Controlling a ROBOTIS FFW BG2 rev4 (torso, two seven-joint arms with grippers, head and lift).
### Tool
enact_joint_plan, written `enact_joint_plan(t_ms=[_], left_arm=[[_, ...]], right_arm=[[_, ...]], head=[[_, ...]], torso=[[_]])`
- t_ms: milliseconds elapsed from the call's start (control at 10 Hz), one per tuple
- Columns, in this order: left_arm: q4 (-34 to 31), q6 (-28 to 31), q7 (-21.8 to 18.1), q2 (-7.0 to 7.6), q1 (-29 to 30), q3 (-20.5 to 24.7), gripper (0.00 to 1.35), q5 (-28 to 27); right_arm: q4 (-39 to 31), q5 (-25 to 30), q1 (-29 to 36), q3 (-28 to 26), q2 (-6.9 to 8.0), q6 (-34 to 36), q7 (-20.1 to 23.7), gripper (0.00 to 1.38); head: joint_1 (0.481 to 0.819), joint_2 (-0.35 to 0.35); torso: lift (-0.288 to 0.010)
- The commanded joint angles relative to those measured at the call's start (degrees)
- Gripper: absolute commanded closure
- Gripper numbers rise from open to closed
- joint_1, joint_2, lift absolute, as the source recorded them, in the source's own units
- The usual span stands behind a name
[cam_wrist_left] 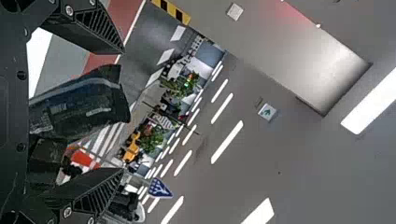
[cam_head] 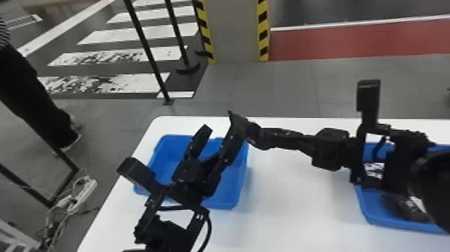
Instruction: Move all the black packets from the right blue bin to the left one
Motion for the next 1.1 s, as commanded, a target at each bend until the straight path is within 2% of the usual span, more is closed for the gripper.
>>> enact_joint_plan(t_ms=[0,200,300,400,500,600,1000], left_arm=[[-0.6,5.1,0.1,-0.07,-1.2,0.2,0.13,-1.6],[-3.6,14.1,1.9,-0.07,-1.0,0.8,0.13,-2.8],[-3.8,14.1,2.8,-0.33,-1.0,1.0,0.13,-3.4],[-4.0,12.9,3.1,-0.65,-1.2,1.6,0.33,-5.2],[-4.8,11.2,4.6,-0.65,-0.2,1.8,0.97,-4.6],[-5.5,9.7,5.8,-0.65,0.8,1.9,1.21,-4.5],[-5.7,5.1,5.7,-0.51,1.1,0.6,1.22,-3.7]], right_arm=[[0.3,-1.2,-1.1,2.7,-0.20,-0.2,-0.1,1.16],[1.1,-2.6,-1.8,5.4,-0.46,-0.5,-0.1,1.16],[1.5,-3.3,-1.9,6.5,-0.55,-0.3,-0.1,1.16],[1.7,-3.6,-2.1,7.2,-0.64,-0.5,-0.2,1.16],[1.9,-4.0,-2.3,7.6,-0.64,-0.6,-0.2,1.16],[1.8,-4.0,-2.5,7.7,-0.73,-0.8,-0.2,1.16],[3.6,-4.2,-4.0,7.7,-0.37,-2.9,-0.5,1.16]], head=[[0.695,0.246],[0.695,0.255],[0.695,0.258],[0.695,0.269],[0.695,0.285],[0.695,0.302],[0.695,0.316]], torso=[[-0.110],[-0.110],[-0.110],[-0.110],[-0.110],[-0.110],[-0.110]])
